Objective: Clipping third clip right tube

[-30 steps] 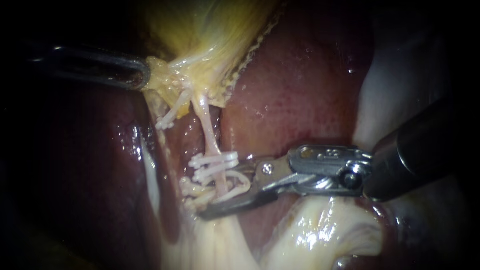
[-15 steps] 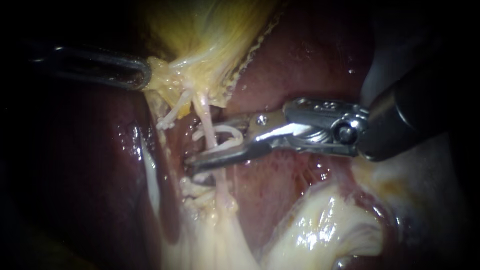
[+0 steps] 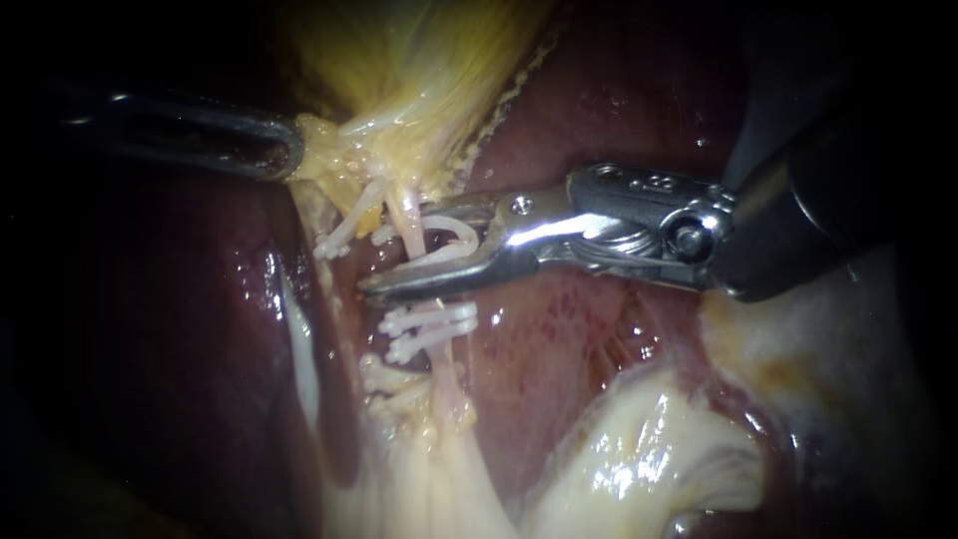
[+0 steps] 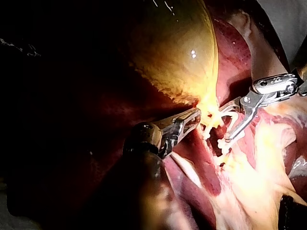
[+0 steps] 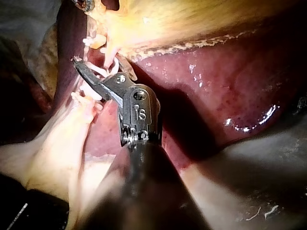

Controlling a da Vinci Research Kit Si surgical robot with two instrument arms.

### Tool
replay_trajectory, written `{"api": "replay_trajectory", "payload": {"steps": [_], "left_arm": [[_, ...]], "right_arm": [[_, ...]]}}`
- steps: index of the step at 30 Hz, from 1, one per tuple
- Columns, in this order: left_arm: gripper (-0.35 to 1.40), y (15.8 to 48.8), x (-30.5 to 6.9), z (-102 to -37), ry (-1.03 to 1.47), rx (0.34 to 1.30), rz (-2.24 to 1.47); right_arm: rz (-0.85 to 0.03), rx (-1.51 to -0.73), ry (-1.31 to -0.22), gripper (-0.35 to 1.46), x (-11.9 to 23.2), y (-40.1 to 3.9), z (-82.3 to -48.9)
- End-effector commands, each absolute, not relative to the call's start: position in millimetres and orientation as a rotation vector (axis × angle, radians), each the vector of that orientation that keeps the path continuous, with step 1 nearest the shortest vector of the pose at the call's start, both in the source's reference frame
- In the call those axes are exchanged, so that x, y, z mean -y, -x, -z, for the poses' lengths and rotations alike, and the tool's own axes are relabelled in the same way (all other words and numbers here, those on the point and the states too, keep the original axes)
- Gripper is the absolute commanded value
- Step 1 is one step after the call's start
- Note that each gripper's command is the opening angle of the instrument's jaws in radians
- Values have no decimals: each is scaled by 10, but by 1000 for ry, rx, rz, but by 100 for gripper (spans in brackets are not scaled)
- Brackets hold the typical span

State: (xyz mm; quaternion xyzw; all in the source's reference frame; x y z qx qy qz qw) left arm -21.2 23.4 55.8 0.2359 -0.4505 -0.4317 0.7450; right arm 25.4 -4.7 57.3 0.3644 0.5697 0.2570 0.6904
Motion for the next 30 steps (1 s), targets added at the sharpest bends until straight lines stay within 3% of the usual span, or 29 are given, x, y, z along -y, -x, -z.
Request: {"api": "replay_trajectory", "payload": {"steps": [1, 5, 17, 20, 22, 30], "left_arm": [[-35, 211, -234, -558, -516, 986, 945], [-35, 211, -234, -558, -516, 986, 945], [-35, 211, -234, -559, -516, 986, 945], [-35, 211, -234, -559, -516, 986, 945], [-35, 212, -235, -560, -516, 986, 945], [-35, 211, -235, -561, -516, 986, 945]], "right_arm": [[-585, -1291, -850, 49, 47, -256, -571], [-609, -1360, -942, 49, 47, -257, -567], [-570, -1370, -1023, 45, 48, -258, -556], [-599, -1364, -1020, 29, 48, -257, -557], [-627, -1361, -1010, 4, 47, -260, -558], [-681, -1330, -1057, -35, 49, -264, -563]]}}
